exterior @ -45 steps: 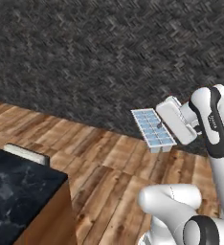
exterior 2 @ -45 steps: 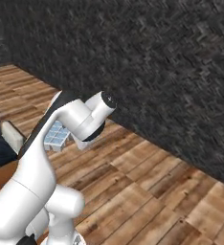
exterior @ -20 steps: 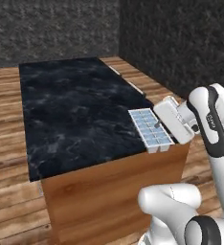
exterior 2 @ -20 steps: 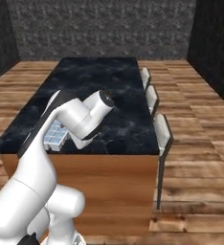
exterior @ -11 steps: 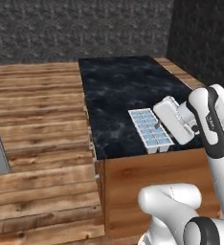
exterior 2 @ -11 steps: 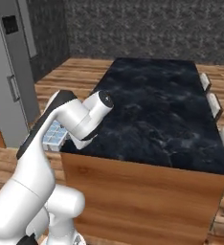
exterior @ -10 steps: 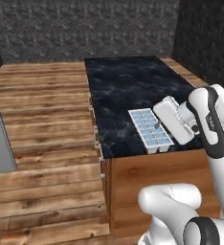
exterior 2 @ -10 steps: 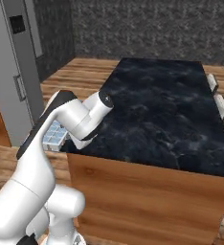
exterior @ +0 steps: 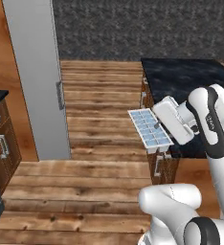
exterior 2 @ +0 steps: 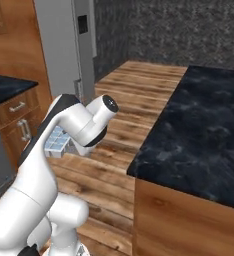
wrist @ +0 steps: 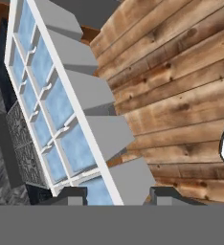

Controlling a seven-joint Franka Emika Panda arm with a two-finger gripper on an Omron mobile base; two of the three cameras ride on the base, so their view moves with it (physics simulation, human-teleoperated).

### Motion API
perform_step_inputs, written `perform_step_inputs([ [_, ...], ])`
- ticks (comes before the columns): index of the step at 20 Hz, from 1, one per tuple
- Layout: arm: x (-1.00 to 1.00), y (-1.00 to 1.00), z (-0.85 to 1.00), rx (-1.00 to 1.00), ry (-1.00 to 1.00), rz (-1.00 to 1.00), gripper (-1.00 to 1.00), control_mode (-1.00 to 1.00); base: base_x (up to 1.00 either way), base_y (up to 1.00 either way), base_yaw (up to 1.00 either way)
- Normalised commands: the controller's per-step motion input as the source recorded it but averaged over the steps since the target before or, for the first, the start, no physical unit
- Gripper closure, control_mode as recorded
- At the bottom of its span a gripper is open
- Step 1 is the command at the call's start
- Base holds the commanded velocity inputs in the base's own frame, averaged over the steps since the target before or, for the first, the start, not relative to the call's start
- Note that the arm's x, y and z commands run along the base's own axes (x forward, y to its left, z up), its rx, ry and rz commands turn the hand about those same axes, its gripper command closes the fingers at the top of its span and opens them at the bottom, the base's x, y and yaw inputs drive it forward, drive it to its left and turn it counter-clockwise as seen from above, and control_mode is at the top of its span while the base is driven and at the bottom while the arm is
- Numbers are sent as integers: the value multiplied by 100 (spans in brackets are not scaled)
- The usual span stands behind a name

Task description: The ice cube tray has been filled with water. Take the tray and place it in the freezer to make ice. Close the freezer door after placing the tray.

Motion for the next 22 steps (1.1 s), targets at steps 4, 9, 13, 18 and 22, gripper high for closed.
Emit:
perform_step_inputs([
  [4, 0, 0, 0, 0, 0, 0, 100, 100, 63, 66, 26],
  [9, 0, 0, 0, 0, 0, 0, 100, 100, 54, 23, 1],
  [13, 0, 0, 0, 0, 0, 0, 100, 100, 57, 14, -12],
  [18, 0, 0, 0, 0, 0, 0, 100, 100, 75, 32, -25],
  [22, 0, 0, 0, 0, 0, 0, 100, 100, 89, 49, -28],
])
